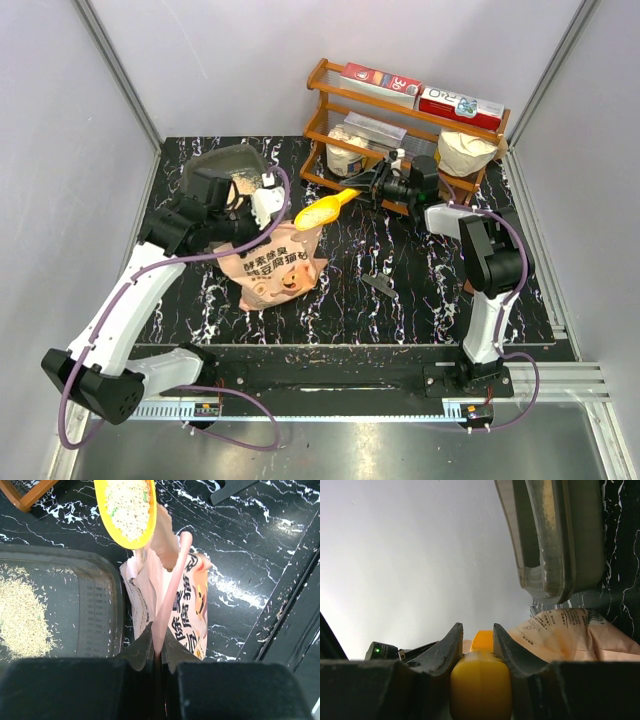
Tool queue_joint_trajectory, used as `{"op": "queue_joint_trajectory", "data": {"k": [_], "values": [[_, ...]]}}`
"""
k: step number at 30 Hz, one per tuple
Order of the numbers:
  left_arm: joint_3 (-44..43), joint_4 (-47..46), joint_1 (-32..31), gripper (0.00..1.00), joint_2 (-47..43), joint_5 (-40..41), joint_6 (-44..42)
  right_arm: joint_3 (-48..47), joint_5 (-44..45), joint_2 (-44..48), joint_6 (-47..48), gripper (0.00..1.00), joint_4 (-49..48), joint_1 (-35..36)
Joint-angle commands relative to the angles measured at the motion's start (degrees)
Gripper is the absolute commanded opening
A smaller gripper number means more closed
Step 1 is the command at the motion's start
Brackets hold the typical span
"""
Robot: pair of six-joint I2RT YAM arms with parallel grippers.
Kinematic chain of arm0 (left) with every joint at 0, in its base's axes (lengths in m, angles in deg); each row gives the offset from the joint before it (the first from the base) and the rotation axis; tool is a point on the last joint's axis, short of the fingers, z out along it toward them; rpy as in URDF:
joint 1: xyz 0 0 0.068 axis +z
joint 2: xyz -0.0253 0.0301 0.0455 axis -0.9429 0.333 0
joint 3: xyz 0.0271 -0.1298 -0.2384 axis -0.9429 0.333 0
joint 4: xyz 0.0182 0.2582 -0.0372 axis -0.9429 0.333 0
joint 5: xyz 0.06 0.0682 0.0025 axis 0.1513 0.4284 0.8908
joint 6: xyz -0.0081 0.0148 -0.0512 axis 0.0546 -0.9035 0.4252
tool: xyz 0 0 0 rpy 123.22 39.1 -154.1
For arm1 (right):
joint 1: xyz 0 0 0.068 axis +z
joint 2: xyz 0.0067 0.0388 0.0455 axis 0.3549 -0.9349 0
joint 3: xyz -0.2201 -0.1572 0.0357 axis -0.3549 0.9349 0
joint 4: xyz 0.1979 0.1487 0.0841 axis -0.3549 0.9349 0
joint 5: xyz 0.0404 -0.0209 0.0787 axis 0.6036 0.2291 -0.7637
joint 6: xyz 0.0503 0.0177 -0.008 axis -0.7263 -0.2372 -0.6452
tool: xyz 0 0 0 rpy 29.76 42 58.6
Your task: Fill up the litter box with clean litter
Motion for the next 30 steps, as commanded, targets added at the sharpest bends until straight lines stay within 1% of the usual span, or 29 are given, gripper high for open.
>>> {"op": "queue_joint_trajectory", "data": {"k": [1, 4, 7, 11, 17, 18, 19, 21, 23, 27, 28, 30], "values": [[0.7, -0.3, -0.2, 0.02, -5.7, -0.9, -6.2, -3.5, 2.1, 6.2, 2.3, 0.0, -1.0, -0.4], [3.2, 0.2, -0.3, 0.02, -8.0, -1.4, -7.7, -6.8, 3.9, 6.5, 4.4, 0.0, 5.1, -0.2], [4.3, 3.2, -0.5, 0.02, -9.3, -2.4, -9.1, -11.7, 6.2, 4.8, 6.2, 0.0, 9.9, 0.2], [5.4, 6.3, -0.8, 0.02, -10.9, -3.2, -11.4, -20.3, 10.9, 2.1, 9.2, 0.0, 16.7, 1.7], [7.9, 8.3, -2.7, 0.02, -14.3, -2.9, -13.0, -33.0, 21.8, -3.3, 13.7, 0.0, 26.7, 7.0], [8.1, 8.5, -3.0, 0.01, -14.7, -2.7, -12.9, -34.7, 25.0, -5.0, 14.4, 0.0, 28.4, 7.8], [8.3, 8.8, -3.3, 0.01, -15.1, -2.6, -12.8, -38.1, 26.5, -5.9, 15.4, 0.0, 31.5, 8.5], [8.1, 9.1, -3.4, 0.01, -15.9, -2.2, -12.7, -41.4, 30.6, -8.7, 16.6, 0.0, 34.0, 10.9], [7.5, 9.5, -3.4, 0.01, -16.5, -1.8, -12.6, -46.1, 33.1, -10.5, 19.6, 0.0, 36.1, 12.4], [7.3, 9.5, -3.4, 0.01, -17.5, -1.3, -13.1, -55.1, 44.6, -16.6, 26.2, 0.0, 39.9, 16.7], [7.6, 9.5, -3.4, 0.01, -17.7, -1.4, -13.4, -59.5, 46.0, -17.8, 29.6, 0.0, 40.5, 17.4], [8.5, 8.8, -3.4, 0.02, -18.1, -1.9, -13.2, -64.4, 49.7, -21.7, 33.7, 0.0, 40.5, 18.5]]}}
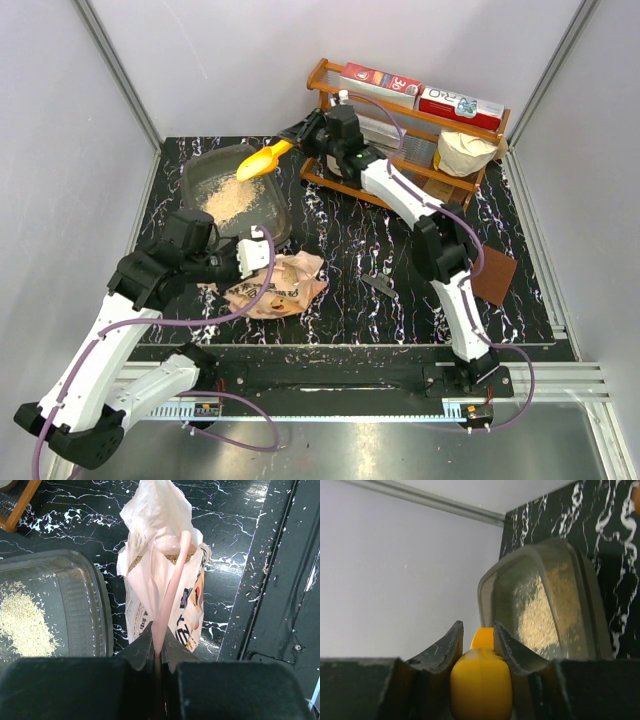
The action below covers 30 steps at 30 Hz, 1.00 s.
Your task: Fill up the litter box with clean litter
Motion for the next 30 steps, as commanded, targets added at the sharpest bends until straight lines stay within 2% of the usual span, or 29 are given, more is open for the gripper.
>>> {"op": "queue_joint_trajectory", "data": {"k": [1, 3, 6, 9, 15, 21, 26, 27, 30], "values": [[0.4, -0.6, 0.0, 0.02, -2.5, -0.6, -1.2, -15.3, 13.1, -5.3, 14.8, 0.0, 3.0, 3.4], [1.2, -1.6, 0.0, 0.02, -2.9, -0.7, -0.8, -18.4, 14.8, -8.2, 21.3, 0.0, 2.1, 4.4], [2.1, -3.1, 0.0, 0.02, -3.8, -0.5, -1.0, -16.7, 15.1, -8.8, 30.2, 0.0, -8.6, 6.4], [2.7, -3.9, 0.0, 0.02, -4.7, 0.0, -1.3, -15.1, 12.4, -9.5, 36.8, 0.0, -14.2, 7.8], [3.4, -4.0, 0.0, 0.02, -6.3, 0.1, -0.7, -13.9, 8.2, -10.6, 48.3, 0.0, -21.1, 10.9], [4.2, -4.4, 0.2, 0.03, -6.7, 0.0, -0.6, -12.9, 2.6, -10.5, 54.8, 0.0, -26.9, 13.3], [4.8, -4.9, 0.5, 0.06, -7.2, 0.0, -0.5, -7.7, -5.8, -7.7, 64.6, 0.0, -32.4, 13.5], [4.8, -4.9, 0.6, 0.06, -7.3, 0.1, -0.4, -6.8, -6.3, -7.3, 68.1, 0.0, -34.2, 13.5], [5.2, -5.0, 0.8, 0.05, -7.5, 0.1, -0.3, -5.0, -6.9, -6.2, 71.0, 0.0, -35.3, 13.4]]}}
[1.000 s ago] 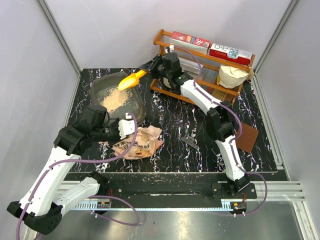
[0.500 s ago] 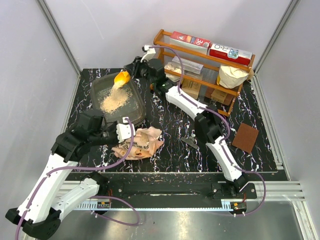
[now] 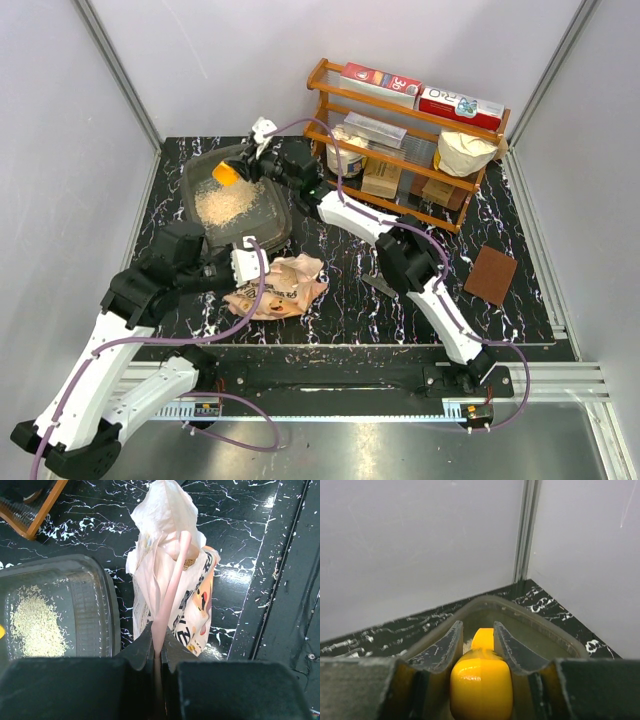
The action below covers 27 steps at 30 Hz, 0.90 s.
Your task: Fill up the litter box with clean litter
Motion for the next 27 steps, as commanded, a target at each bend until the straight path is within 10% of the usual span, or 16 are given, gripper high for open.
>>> {"op": "queue_joint_trajectory", "data": {"k": [1, 27], "values": [[0.4, -1.3, 0.7, 0.05, -1.5, 0.0, 0.0, 1.0, -4.2, 5.3, 9.0, 0.0, -7.1, -0.4], [-13.4, -28.5, 1.4, 0.0, 13.9, -2.1, 27.5, 9.0, -20.2, 41.5, -14.6, 0.0, 39.0, -21.4]]}}
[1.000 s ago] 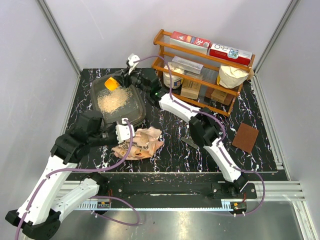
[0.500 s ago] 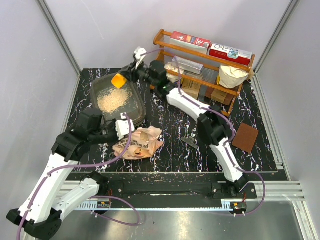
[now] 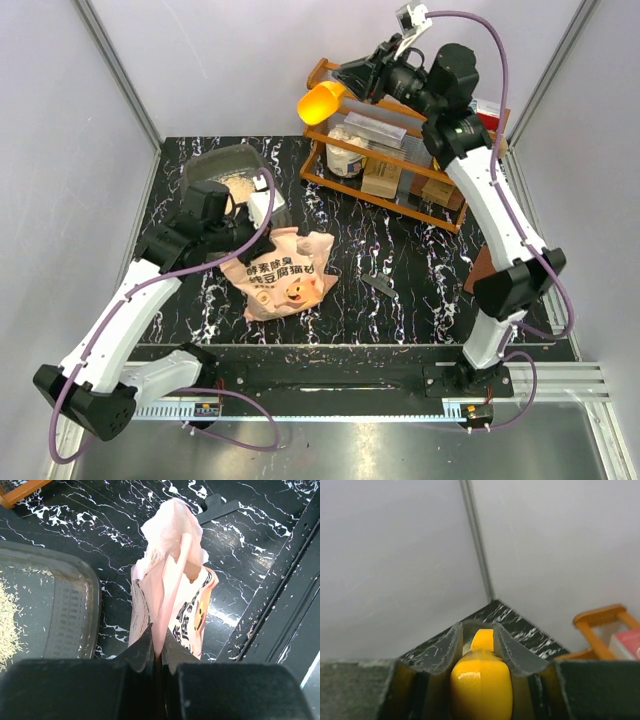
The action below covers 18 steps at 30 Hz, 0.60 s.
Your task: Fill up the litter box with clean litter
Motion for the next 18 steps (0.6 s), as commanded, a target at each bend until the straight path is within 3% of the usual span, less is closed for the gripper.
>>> {"op": "queue_joint_trajectory", "data": {"k": [1, 3, 4, 8, 13, 18], "values": [[-5.9, -19.2, -0.2, 0.0, -2.1, -3.0, 5.9, 6.7, -9.5, 6.0, -2.6, 0.0, 8.8, 0.3], [-6.1, -15.7, -0.2, 0.03, -2.5, -4.8, 3.2, 11.6, -13.2, 9.2, -3.9, 0.0, 9.0, 0.1], [-6.6, -14.2, -0.2, 0.2, -2.7, -5.1, 2.0, 12.7, -16.6, 10.6, -4.4, 0.0, 9.5, 0.1], [-11.8, -11.5, -0.2, 0.45, -4.5, -5.8, 0.5, 15.8, -23.3, 12.3, -9.1, 0.0, 13.1, -0.7], [-15.2, -15.5, -0.2, 0.58, -3.2, -3.1, 2.9, 19.1, -24.6, 14.1, -12.9, 0.0, 12.0, -0.9], [-13.3, -23.6, -0.3, 0.59, 1.2, -2.6, 5.3, 20.5, -24.1, 14.5, -17.7, 0.0, 6.6, -0.9]]}}
